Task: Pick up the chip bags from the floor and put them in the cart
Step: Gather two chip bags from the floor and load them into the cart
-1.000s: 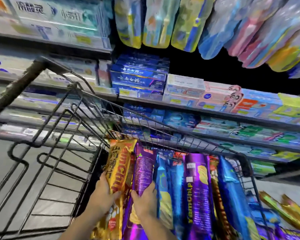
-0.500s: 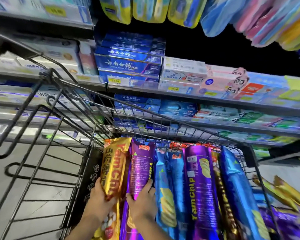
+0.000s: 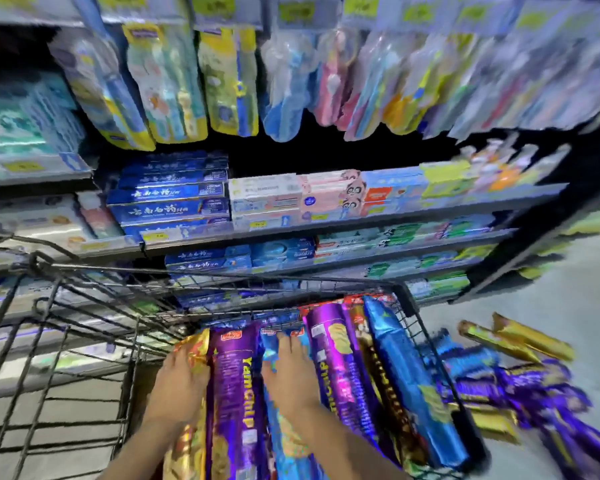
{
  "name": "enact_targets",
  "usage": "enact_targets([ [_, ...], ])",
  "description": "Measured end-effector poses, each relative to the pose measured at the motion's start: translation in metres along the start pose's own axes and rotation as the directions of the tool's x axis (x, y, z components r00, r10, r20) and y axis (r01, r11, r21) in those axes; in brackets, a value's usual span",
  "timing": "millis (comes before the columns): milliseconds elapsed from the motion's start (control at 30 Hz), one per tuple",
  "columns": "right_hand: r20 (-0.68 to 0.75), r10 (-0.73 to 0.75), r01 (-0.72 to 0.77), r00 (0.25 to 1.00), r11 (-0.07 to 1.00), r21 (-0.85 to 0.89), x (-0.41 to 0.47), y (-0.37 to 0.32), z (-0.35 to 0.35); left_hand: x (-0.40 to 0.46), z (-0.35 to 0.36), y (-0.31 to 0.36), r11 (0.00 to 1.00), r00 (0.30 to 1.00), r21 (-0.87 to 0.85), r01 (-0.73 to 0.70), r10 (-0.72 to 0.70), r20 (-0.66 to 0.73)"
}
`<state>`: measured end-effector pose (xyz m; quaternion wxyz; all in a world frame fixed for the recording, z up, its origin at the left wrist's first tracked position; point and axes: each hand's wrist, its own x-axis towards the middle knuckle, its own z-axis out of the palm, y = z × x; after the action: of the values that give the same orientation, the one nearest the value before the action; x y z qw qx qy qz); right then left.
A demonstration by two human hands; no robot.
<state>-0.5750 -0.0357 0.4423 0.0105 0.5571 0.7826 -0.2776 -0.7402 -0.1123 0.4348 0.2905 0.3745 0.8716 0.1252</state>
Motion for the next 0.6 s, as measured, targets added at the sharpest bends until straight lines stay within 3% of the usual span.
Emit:
enact_targets([
  [133, -0.307, 0.061, -0.081, 0.950, 0.995, -0.054, 0.006, 0.058, -0.063, 0.011, -0.005, 0.102, 0.943, 0.949, 0.173, -0.284, 0.302, -0.090],
  [200, -0.378, 0.116, -0.156, 0.919, 0.985, -0.077, -0.001, 0.103, -0.097, 0.009, 0.007, 0.160, 0.875, 0.898, 0.264, -0.407, 0.436, -0.060],
  [333, -0.451, 0.234, -0.304, 0.861, 0.949, -0.089, -0.032, 0.213, -0.156, -0.025, 0.059, 0.277, 0.700, 0.762, 0.366, -0.613, 0.647, 0.038],
  [433, -0.372, 0.443, -0.457, 0.816, 0.888, 0.056, -0.058, 0.307, -0.182, -0.055, 0.117, 0.354, 0.517, 0.634, 0.436, -0.737, 0.751, 0.182],
  [500, -0.361, 0.494, -0.518, 0.791, 0.855, 0.035, -0.081, 0.367, -0.198, -0.076, 0.158, 0.402, 0.431, 0.590, 0.470, -0.770, 0.762, 0.268],
  [600, -0.373, 0.582, -0.620, 0.723, 0.784, 0.020, -0.103, 0.456, -0.211, -0.102, 0.227, 0.461, 0.379, 0.563, 0.476, -0.793, 0.754, 0.338],
])
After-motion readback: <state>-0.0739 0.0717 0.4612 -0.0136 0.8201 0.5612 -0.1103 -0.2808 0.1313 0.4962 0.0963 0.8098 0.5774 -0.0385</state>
